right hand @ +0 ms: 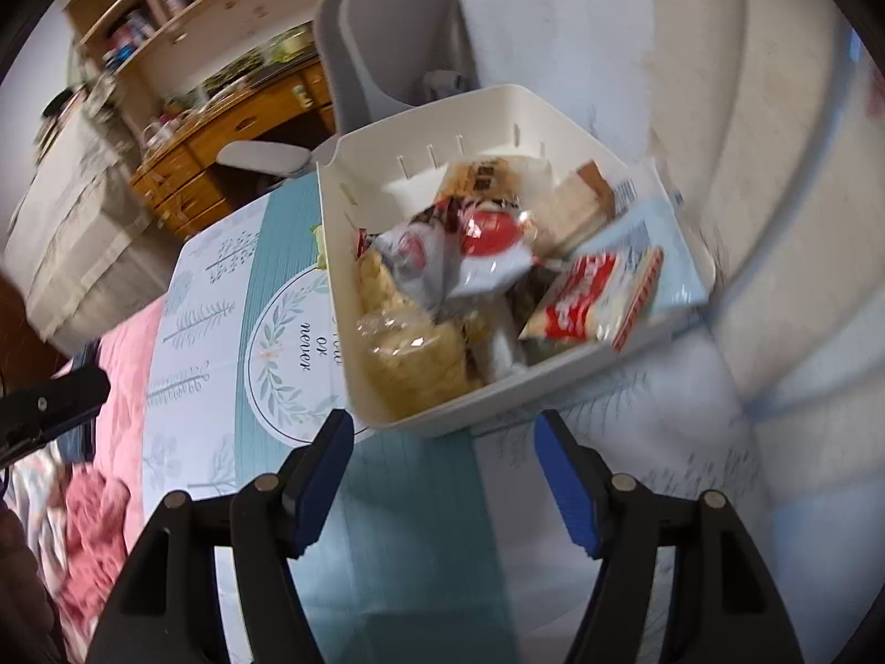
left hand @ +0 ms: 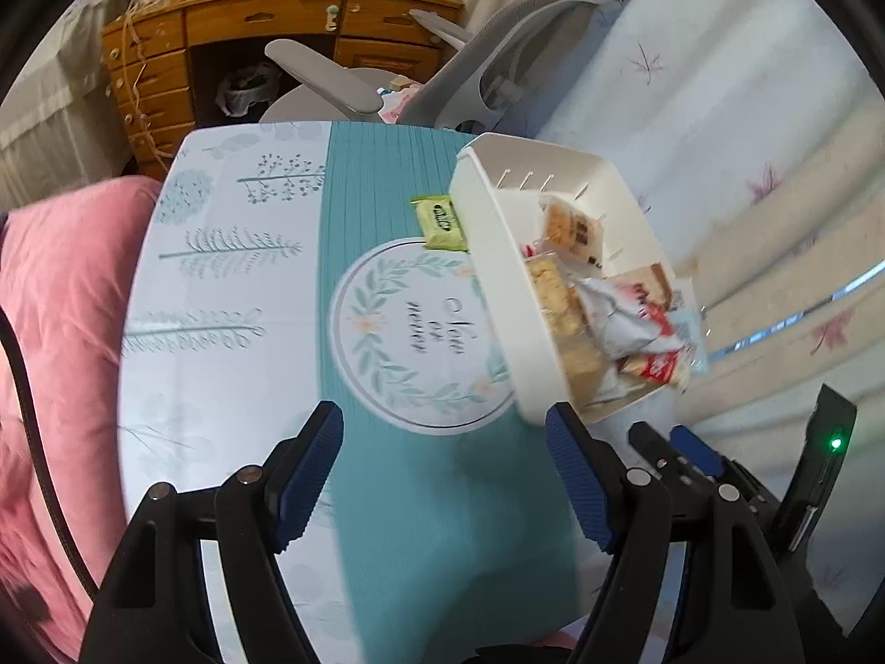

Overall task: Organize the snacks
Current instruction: 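Lower the left tool onto the yellow-green pastry pack and grasp it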

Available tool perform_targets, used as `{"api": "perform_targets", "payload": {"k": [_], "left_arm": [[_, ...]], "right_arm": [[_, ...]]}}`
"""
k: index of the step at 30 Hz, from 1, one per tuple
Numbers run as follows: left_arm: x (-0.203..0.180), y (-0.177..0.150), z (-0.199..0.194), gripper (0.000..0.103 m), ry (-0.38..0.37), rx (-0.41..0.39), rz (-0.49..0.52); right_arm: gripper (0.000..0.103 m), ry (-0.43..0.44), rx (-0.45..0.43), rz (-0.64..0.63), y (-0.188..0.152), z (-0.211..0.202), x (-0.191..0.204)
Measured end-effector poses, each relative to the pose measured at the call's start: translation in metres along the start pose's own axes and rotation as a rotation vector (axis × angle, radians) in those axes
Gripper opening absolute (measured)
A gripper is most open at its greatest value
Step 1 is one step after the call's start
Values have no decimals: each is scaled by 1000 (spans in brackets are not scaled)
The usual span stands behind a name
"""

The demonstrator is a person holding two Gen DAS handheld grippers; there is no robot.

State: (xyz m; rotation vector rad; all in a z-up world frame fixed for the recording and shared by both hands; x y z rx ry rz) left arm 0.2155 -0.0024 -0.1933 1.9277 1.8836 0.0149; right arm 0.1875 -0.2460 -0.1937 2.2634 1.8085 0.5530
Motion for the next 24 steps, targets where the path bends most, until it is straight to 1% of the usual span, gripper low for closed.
{"api": "perform_targets", "payload": {"k": [6, 9, 14, 20, 24], "left_arm": [[21, 8, -1, 78, 31, 30, 129], [26, 18, 5, 79, 24, 49, 208], [29, 38, 21, 80, 38, 75, 312], [23, 71, 51, 80, 42, 98, 415], [13, 93, 79, 80, 54, 113, 502]], "right_arm": [[68, -35, -32, 135, -14, -2, 13], [68, -50, -55, 177, -17, -6, 20], [68, -71, -67, 187, -17, -10, 25], [68, -127, -116, 196, -9, -15, 19], [68, -118, -126, 213, -3, -11, 13]]}}
Point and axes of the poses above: each gripper's, at about its wrist camera, not at the fingertips, and z roughly the way its jaws point, x to its left, y to its top, the point moved 6 cm from there along z, roughly the way its jaws point, and after that the axes turned 4 degrees about x, right-handed, at the moved point
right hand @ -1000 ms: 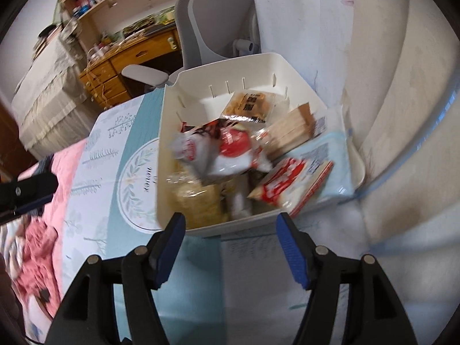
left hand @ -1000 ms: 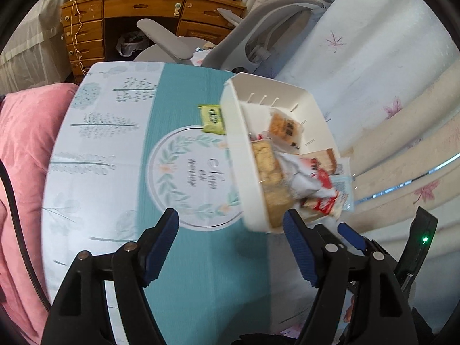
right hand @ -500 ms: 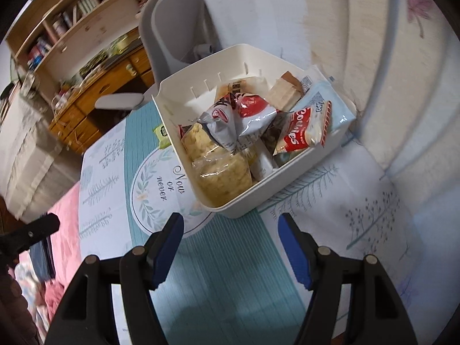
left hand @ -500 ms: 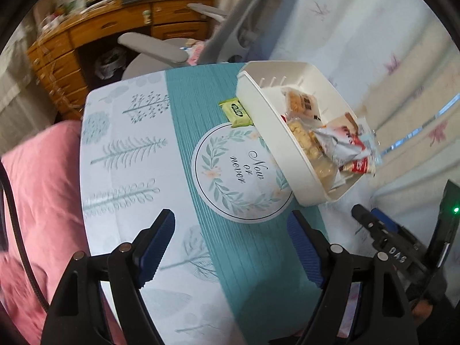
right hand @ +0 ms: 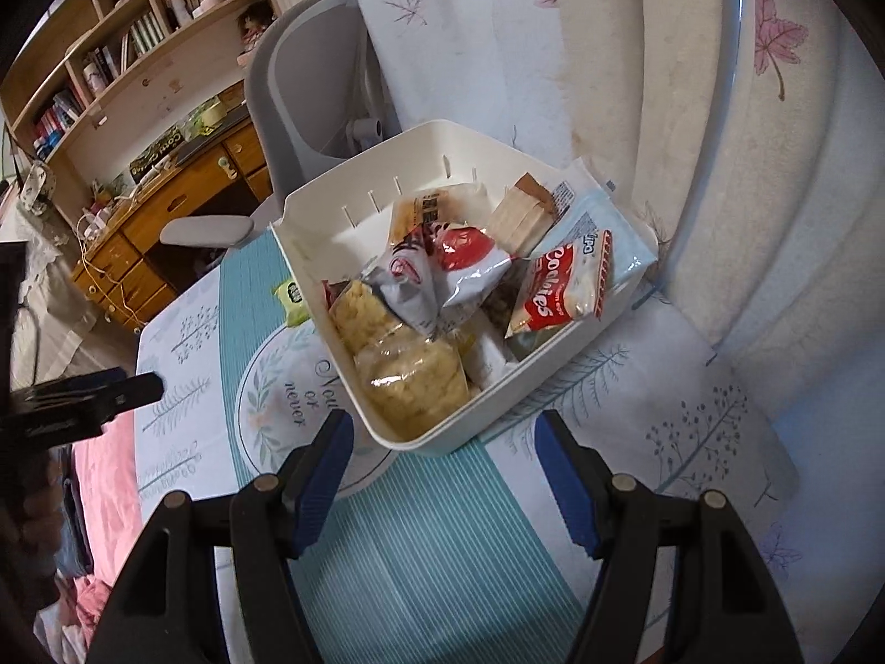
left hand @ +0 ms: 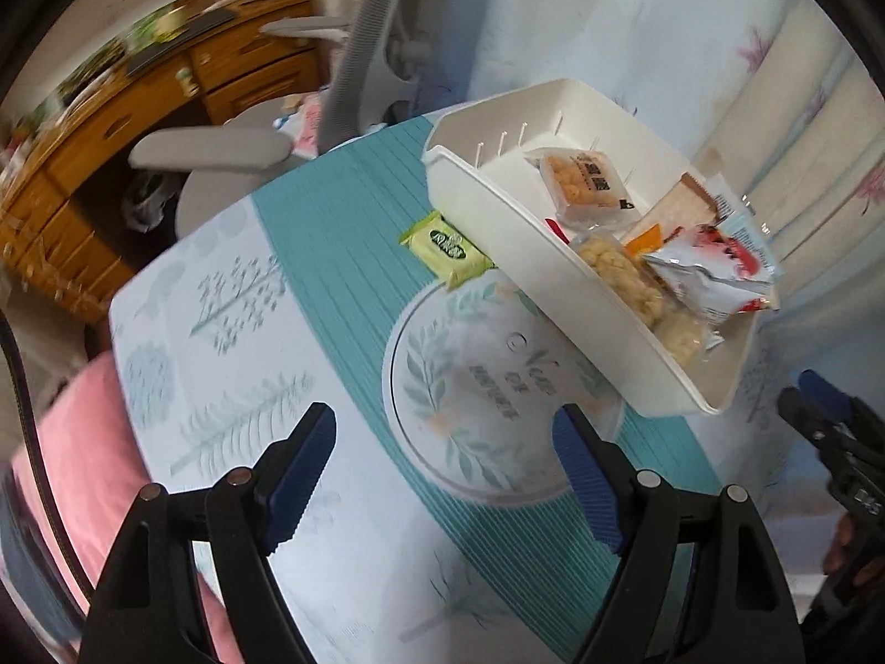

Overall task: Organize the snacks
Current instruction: 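Lower the left tool onto the yellow-green pastry pack and grasp it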

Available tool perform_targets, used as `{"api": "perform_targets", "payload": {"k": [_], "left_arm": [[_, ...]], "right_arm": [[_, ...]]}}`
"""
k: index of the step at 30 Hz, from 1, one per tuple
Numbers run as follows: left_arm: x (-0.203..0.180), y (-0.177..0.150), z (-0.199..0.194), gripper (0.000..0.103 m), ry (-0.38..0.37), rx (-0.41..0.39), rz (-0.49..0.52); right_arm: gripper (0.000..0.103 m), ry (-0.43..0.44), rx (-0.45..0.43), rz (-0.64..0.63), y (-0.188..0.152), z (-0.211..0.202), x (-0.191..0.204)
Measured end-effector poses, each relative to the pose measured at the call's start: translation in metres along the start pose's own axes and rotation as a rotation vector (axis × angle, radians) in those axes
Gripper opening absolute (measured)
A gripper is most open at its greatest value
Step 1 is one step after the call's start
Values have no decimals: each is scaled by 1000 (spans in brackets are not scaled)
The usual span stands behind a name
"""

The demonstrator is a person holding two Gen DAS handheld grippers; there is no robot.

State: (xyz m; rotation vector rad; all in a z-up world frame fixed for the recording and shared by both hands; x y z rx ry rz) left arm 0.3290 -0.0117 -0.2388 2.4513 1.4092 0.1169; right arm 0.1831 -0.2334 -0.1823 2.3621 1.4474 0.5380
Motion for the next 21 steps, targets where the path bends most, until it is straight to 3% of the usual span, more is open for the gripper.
{"api": "perform_targets", "payload": {"k": [10, 14, 18, 21], "left_arm": [[-6, 63, 77, 80, -12, -1, 232], [-9, 80, 100, 80, -17, -50, 322], [-14, 87, 125, 80, -81, -10, 374], [-13, 90, 141, 80, -83, 1, 395]], "right_arm": [[68, 58, -9, -38, 7, 14, 0], [68, 50, -24, -60, 12, 17, 0], [68, 36, -21, -63, 16, 24, -3], [68, 18, -15, -58, 18, 30, -7]]}}
Point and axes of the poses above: each gripper's, at about its wrist camera, not at the fingertips, and z roughly the way its jaws point, x to its left, y to its top, the point moved 6 cm from there along z, roughly the way its jaws point, and after that the axes turned 4 degrees about x, right-handed, at the moved point
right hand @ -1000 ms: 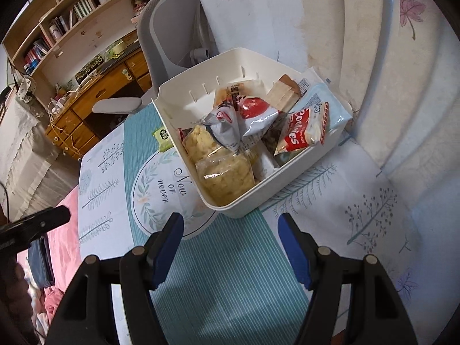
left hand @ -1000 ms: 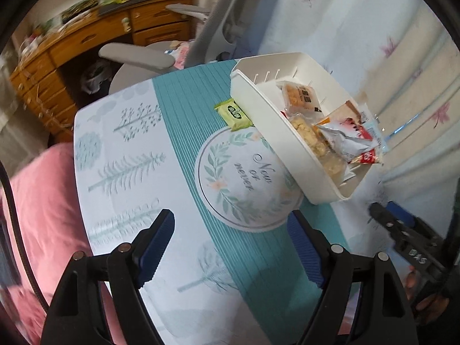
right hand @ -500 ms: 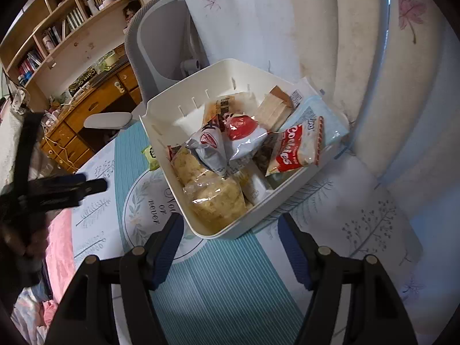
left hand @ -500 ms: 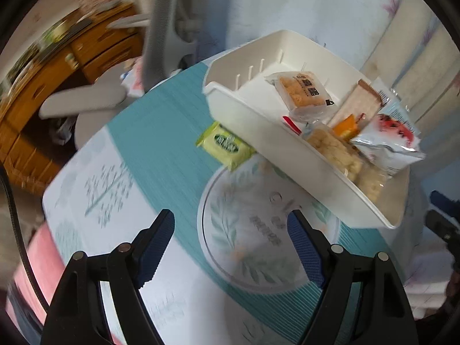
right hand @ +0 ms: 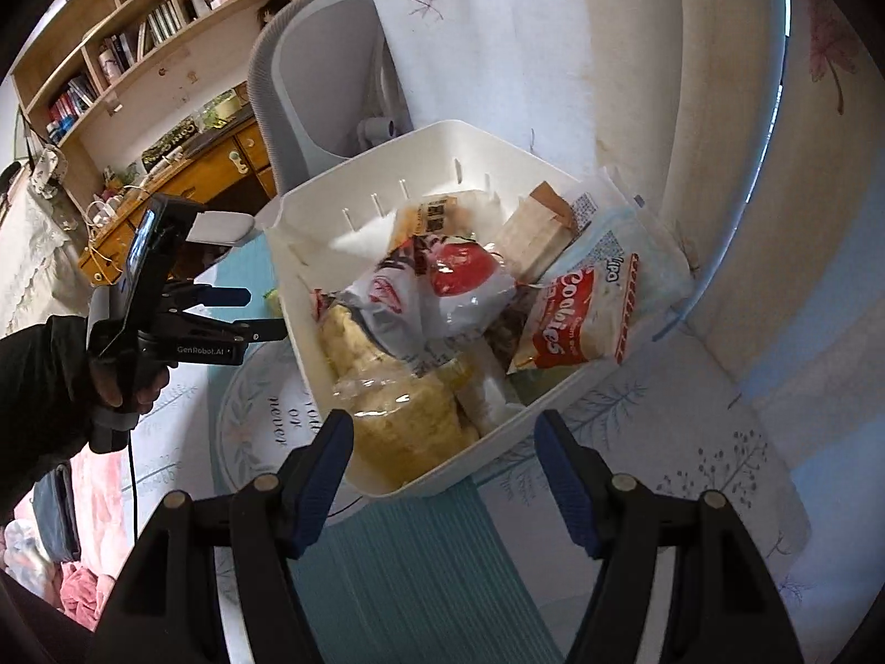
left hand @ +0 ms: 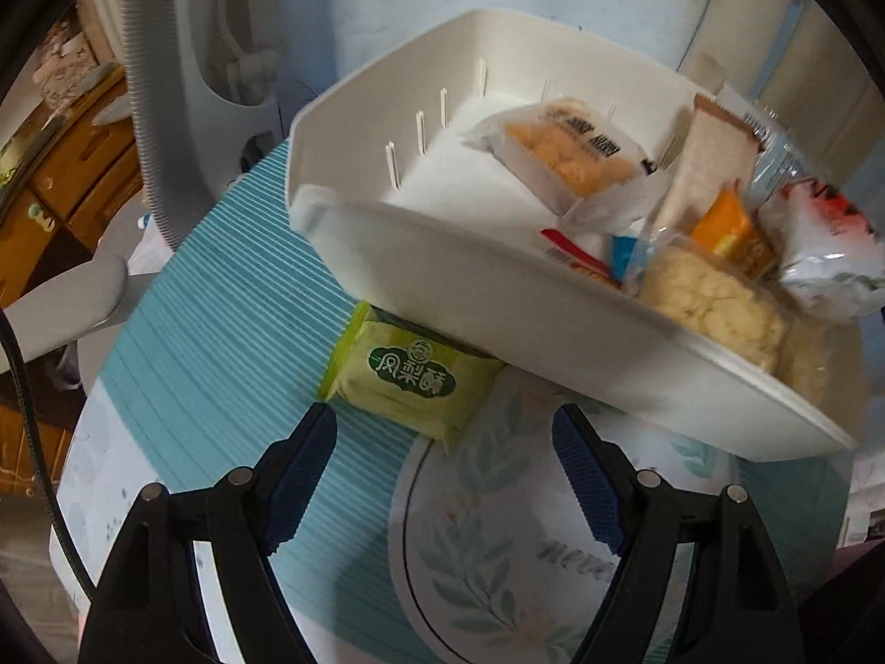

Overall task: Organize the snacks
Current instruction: 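Lower the left tool onto the yellow-green pastry pack and grasp it, then lift the pastry pack into the white basket and open the left tool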

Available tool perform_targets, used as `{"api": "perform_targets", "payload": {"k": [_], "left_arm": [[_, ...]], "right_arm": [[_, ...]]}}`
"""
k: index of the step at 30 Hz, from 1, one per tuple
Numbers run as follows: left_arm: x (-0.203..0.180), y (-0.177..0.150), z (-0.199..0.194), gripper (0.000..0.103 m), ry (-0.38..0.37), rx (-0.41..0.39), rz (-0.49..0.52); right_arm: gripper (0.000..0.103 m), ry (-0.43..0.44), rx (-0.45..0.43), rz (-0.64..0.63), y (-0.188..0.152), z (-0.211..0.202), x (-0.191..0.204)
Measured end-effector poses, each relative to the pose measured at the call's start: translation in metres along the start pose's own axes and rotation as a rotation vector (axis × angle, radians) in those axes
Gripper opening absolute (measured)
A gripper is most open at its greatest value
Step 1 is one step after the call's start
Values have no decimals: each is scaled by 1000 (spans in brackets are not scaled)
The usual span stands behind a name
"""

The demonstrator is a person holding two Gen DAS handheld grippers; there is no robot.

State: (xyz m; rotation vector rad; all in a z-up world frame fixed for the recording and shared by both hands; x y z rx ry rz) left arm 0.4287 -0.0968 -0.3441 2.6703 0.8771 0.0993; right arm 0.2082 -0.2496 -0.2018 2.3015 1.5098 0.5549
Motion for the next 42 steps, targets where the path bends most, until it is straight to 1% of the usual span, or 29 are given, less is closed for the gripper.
{"api": "perform_targets", "payload": {"k": [5, 8, 10, 11, 12, 16, 18, 22, 25, 29, 33, 38, 42], "left_arm": [[9, 6, 17, 80, -12, 0, -6], [14, 10, 21, 78, -11, -18, -18], [16, 10, 20, 75, -19, -32, -24], [18, 10, 20, 71, -20, -39, -26], [19, 10, 19, 63, -17, -46, -28], [19, 12, 18, 60, -14, -53, -31], [17, 11, 18, 57, -1, -59, -25], [11, 7, 16, 55, 27, -76, -42], [8, 1, 11, 53, 37, -67, -86], [3, -13, 4, 52, 41, -47, -156], [-3, -29, -7, 52, 50, -4, -220], [-10, -45, -37, 52, 76, 16, -313], [-17, -49, -68, 52, 58, 9, -413]], "right_arm": [[68, -18, 13, 22, 0, 5, -5], [68, -23, 16, 28, 1, 8, -6], [68, -28, 17, 30, 1, 8, -7], [68, -31, 18, 31, 2, 9, -7], [68, -32, 18, 32, 2, 9, -7], [68, -38, 21, 37, 2, 9, -9], [68, -39, 22, 36, 2, 9, -9], [68, -38, 17, 36, 2, 7, -9], [68, -38, 11, 40, 1, 5, -10], [68, -32, 2, 42, 1, 1, -10], [68, -19, -9, 41, 1, -3, -9], [68, -12, -26, 39, 2, -7, -9], [68, -6, -23, 55, 7, -7, -12]]}}
Point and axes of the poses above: each gripper's, at about its wrist camera, not at the fingertips, and z roughly the way its jaws point, x to its left, y to its top, the point moved 6 cm from there along z, roughly the way its jaws point, and after that the axes turned 4 degrees about x, right-handed, at the moved point
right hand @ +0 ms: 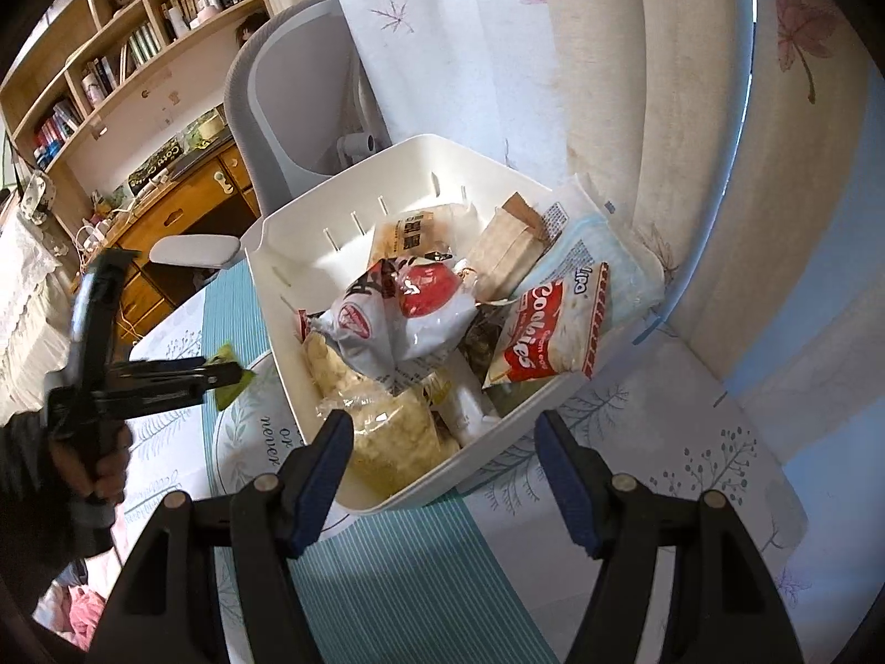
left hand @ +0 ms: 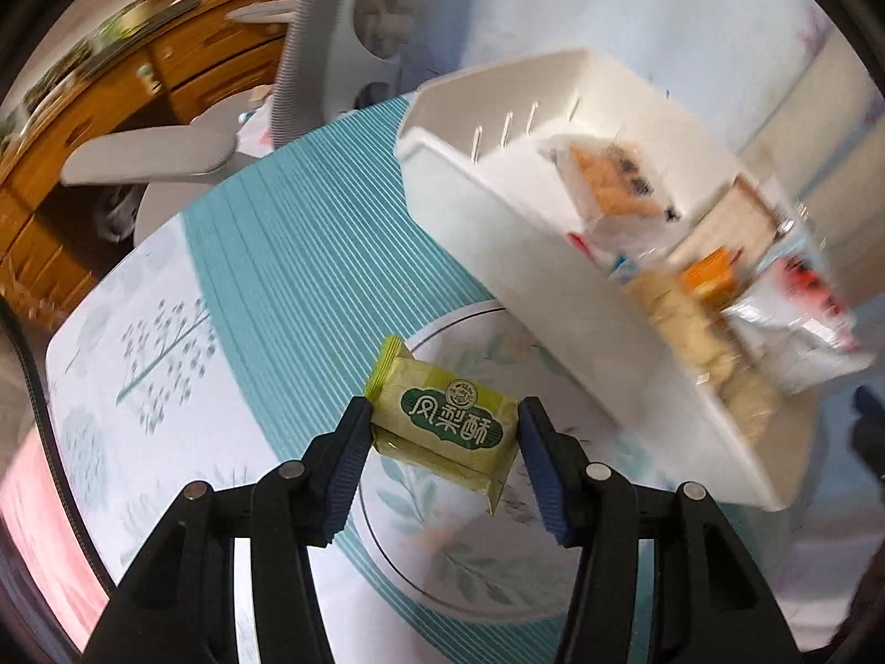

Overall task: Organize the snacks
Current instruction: 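Lift the pastry pack into the white basket and open the left tool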

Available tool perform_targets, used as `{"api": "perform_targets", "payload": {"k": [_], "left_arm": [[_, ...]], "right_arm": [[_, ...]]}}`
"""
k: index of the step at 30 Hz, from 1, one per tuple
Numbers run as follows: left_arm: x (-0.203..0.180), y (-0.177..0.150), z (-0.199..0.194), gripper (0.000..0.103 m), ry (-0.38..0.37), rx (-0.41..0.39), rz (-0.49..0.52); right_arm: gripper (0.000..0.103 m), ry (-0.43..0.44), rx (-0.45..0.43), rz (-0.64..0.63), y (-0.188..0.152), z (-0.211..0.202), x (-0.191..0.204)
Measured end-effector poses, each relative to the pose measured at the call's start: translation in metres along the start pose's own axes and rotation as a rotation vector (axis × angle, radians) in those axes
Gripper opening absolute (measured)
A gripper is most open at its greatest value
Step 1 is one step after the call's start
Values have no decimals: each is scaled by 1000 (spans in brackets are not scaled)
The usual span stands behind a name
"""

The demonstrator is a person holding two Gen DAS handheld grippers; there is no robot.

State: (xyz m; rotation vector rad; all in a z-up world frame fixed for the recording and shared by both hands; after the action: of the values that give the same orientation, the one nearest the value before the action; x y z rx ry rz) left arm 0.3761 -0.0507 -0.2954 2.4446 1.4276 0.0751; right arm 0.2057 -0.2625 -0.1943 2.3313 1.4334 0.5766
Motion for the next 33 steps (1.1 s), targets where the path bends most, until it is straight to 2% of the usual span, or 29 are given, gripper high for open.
{"api": "perform_targets", "payload": {"k": [3, 7, 12, 23, 25, 27, 28, 31, 33], "left_arm": [[-10, 1, -26, 52, -6, -13, -43], [-26, 16, -49, 52, -50, -33, -68], [-47, 38, -69, 52, -58, -74, -96], [-80, 71, -56, 54, -119, -44, -255], [-85, 72, -55, 61, -110, -37, -277], [-93, 72, -58, 77, -97, -43, -267], [-97, 70, -61, 78, -96, -52, -250], [-101, 58, -69, 79, -80, -64, -236], [-98, 44, -73, 79, -59, -62, -254]], "right_arm": [[68, 6, -3, -5, 4, -1, 0], [68, 21, -9, -24, 10, -4, -1], [68, 34, -3, -53, 16, -4, -3], [68, -9, 8, -69, 28, 1, -24], [69, -10, 11, -67, 29, 2, -25], [69, -6, 12, -61, 27, 1, -25], [69, -5, 11, -59, 26, 0, -25], [78, 5, 6, -53, 23, -4, -23], [78, 8, 3, -48, 18, -8, -22]]}}
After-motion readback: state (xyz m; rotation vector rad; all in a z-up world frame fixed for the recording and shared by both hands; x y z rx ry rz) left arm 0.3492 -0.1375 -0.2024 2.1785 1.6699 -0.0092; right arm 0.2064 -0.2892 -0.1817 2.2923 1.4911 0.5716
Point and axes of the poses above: each gripper's, at about its wrist camera, not at the fingertips, and z roughly the way its jaws point, x to its left, y to its top, the point moved 6 cm from there along z, roughly the way its jaws point, and after that the axes turned 4 degrees about x, right-handed, at the moved point
